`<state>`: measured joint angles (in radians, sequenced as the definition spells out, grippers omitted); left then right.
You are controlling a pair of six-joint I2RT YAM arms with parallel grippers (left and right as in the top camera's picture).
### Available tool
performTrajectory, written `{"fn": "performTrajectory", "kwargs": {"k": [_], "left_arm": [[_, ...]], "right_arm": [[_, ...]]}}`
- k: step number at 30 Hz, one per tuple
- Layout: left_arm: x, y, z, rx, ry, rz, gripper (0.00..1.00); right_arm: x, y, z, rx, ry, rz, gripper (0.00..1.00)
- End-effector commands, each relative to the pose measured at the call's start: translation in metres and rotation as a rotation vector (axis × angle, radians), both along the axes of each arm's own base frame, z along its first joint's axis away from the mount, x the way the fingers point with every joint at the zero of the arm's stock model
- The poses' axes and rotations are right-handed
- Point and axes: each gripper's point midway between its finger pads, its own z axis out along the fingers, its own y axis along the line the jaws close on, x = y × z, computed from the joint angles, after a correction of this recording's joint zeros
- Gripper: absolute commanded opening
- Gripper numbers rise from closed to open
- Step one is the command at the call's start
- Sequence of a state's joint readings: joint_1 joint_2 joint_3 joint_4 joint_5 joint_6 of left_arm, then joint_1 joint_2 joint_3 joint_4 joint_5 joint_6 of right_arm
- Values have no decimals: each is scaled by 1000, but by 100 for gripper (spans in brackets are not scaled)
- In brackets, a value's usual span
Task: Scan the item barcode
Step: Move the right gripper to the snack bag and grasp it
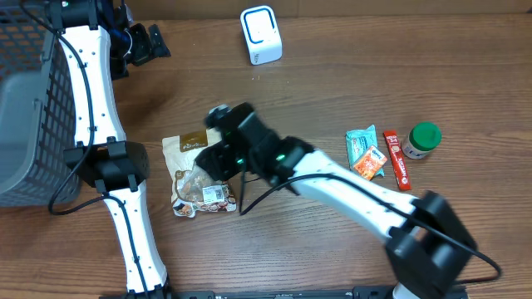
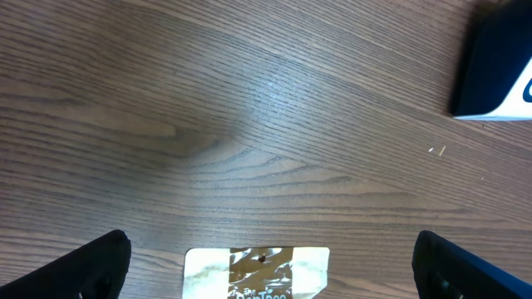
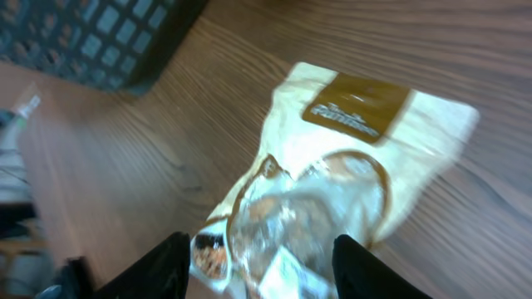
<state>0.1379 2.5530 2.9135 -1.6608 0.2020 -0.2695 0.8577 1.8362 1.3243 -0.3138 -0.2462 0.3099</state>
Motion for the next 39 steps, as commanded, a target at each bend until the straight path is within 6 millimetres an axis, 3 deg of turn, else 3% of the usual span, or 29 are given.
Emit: {"fn": "performTrajectory", "kwargs": {"k": [1,6,15,18,21,23,31,35,39], "left_arm": [[1,0,8,7,-25,-4,100],[1,0,8,7,-25,-4,100],[1,0,8,7,-25,-4,100],[1,0,8,7,-25,-4,100],[1,0,8,7,-25,-4,100],[1,0,8,7,-25,-4,100],[1,0,8,7,-25,-4,100],[1,0,8,7,-25,-4,100],[1,0,8,7,-25,-4,100]], "right_arm": [[17,12,-4,-46,-131,-25,64],[12,32,-25,-36,-140,3,66],[4,37,-89,-119,-78,28,67],[10,25,-100,-184,-87,-26,67],[25,0,-109,-286,-105,-163,68],[31,-21,-114,-358,-109,-249,74],[36,-82,-103,-499,-51,-475,99],[38,-106,-84,-460,32,-643,100],[40,-115,-54,-392,60,-697,100]]}}
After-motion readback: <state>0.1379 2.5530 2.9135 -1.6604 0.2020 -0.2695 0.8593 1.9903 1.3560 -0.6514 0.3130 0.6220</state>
